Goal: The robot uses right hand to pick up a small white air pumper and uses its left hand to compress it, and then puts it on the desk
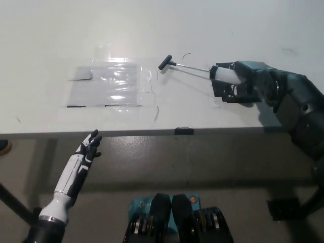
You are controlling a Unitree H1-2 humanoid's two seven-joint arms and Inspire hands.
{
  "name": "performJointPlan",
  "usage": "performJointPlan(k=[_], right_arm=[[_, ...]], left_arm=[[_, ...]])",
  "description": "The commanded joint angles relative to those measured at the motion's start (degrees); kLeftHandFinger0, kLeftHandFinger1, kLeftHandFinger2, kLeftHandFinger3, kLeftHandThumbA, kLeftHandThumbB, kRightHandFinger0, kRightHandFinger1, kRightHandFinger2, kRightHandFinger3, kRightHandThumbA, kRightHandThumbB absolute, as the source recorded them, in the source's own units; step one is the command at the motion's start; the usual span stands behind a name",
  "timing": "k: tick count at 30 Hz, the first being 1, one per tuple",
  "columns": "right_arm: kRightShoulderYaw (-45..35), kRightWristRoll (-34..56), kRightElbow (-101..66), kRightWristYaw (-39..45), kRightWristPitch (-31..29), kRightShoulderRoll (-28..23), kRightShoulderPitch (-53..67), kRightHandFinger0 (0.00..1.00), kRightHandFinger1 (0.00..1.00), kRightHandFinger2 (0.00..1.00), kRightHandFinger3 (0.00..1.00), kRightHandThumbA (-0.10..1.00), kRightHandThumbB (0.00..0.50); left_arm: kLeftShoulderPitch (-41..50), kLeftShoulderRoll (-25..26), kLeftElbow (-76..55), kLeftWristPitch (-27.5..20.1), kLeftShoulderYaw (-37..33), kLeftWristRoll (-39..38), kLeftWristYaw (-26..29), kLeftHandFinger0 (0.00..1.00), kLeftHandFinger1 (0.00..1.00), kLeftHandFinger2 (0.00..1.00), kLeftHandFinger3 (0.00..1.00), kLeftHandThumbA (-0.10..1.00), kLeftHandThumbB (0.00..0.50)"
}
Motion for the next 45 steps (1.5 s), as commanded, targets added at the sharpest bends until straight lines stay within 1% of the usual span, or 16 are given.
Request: performJointPlan(k=[1,3,4,6,10,15,16,17,22,23,26,28,32,36,40,45], right_arm=[[-2.6,2.7,-2.1,3.2,-3.1,-2.4,-0.2,0.00,0.44,0.84,0.85,-0.10,0.152],[-5.1,4.7,-5.6,3.9,-5.0,-3.8,0.7,0.00,0.49,0.89,0.84,-0.10,0.156],[-6.1,5.4,-7.5,4.5,-5.7,-4.4,1.2,0.02,0.53,0.89,0.79,-0.10,0.151],[-8.6,7.4,-11.0,5.7,-6.2,-5.3,2.2,0.03,0.54,0.80,0.70,-0.10,0.139],[-12.8,10.0,-22.8,8.7,-3.6,-7.7,5.7,0.05,0.52,0.74,0.73,-0.10,0.155],[-14.5,10.4,-40.3,13.3,2.6,-10.3,11.5,0.12,0.55,0.78,0.83,-0.10,0.133],[-14.2,10.6,-44.2,14.8,2.8,-11.1,12.7,0.13,0.55,0.78,0.83,-0.10,0.124],[-14.1,10.6,-48.2,16.1,3.7,-12.0,13.9,0.14,0.54,0.78,0.84,-0.10,0.125],[-14.2,12.2,-62.3,21.2,7.2,-14.5,18.4,0.11,0.48,0.76,0.88,-0.10,0.131],[-14.2,12.7,-64.4,22.0,7.4,-14.8,19.1,0.03,0.37,0.65,0.76,-0.10,0.149],[-13.5,13.8,-69.5,24.5,7.4,-15.7,21.2,0.08,0.50,0.80,0.86,-0.10,0.133],[-13.0,13.4,-73.2,26.0,9.3,-16.1,22.3,0.14,0.59,0.82,0.90,-0.10,0.135],[-12.9,13.9,-78.5,28.1,11.9,-16.6,23.7,0.15,0.57,0.81,0.89,-0.10,0.141],[-12.6,14.1,-82.9,29.6,13.9,-17.0,25.1,0.13,0.53,0.76,0.86,-0.10,0.146],[-11.8,12.6,-86.7,31.4,18.0,-17.6,25.7,0.14,0.53,0.77,0.87,-0.10,0.135],[-10.9,11.5,-90.5,33.6,22.1,-18.2,25.8,0.13,0.54,0.79,0.94,-0.10,0.134]], left_arm=[[-1.5,0.6,-0.4,-2.6,0.3,-1.0,-1.0,0.90,1.00,1.00,1.00,1.00,0.144],[-1.6,0.6,-0.1,-2.8,0.3,-1.2,-1.1,0.90,1.00,1.00,1.00,1.00,0.147],[-1.6,0.6,-0.2,-2.7,0.3,-1.3,-1.1,0.90,1.00,1.00,1.00,1.00,0.146],[-1.8,0.7,-0.1,-2.8,0.4,-1.3,-1.0,0.90,1.00,1.00,1.00,1.00,0.143],[-1.9,0.7,0.1,-3.0,0.4,-1.2,-0.8,0.89,1.00,1.00,1.00,1.00,0.152],[-1.5,0.3,0.2,-3.9,0.6,-1.7,-0.5,0.90,1.00,1.00,1.00,1.00,0.153],[-1.3,0.0,-0.6,-3.4,0.8,-2.1,-0.4,0.95,1.00,1.00,1.00,1.00,0.154],[-1.3,-0.6,-1.2,-3.2,1.3,-3.4,-0.3,1.00,1.00,1.00,1.00,1.00,0.177],[-2.1,-2.5,-5.0,-3.5,3.3,-6.6,1.0,1.00,1.00,1.00,1.00,1.00,0.247],[-2.5,-2.8,-5.8,-3.7,3.8,-6.8,1.4,1.00,1.00,1.00,1.00,1.00,0.280],[-4.8,-3.1,-7.3,-7.5,5.1,-4.8,3.8,1.00,1.00,1.00,1.00,1.00,0.251],[-6.5,-3.4,-8.6,-8.3,6.0,-3.1,5.3,1.00,1.00,1.00,1.00,1.00,0.281],[-9.7,-3.6,-10.4,-9.4,7.6,-3.6,5.6,1.00,1.00,1.00,1.00,1.00,0.285],[-11.7,-4.1,-11.5,-7.7,9.1,-3.6,6.0,1.00,1.00,1.00,1.00,1.00,0.294],[-13.1,-3.9,-10.1,-8.3,10.5,-4.0,5.7,1.00,1.00,1.00,1.00,1.00,0.270],[-15.4,-4.1,-9.1,-7.6,10.8,-3.9,5.1,1.00,1.00,1.00,1.00,1.00,0.275]])
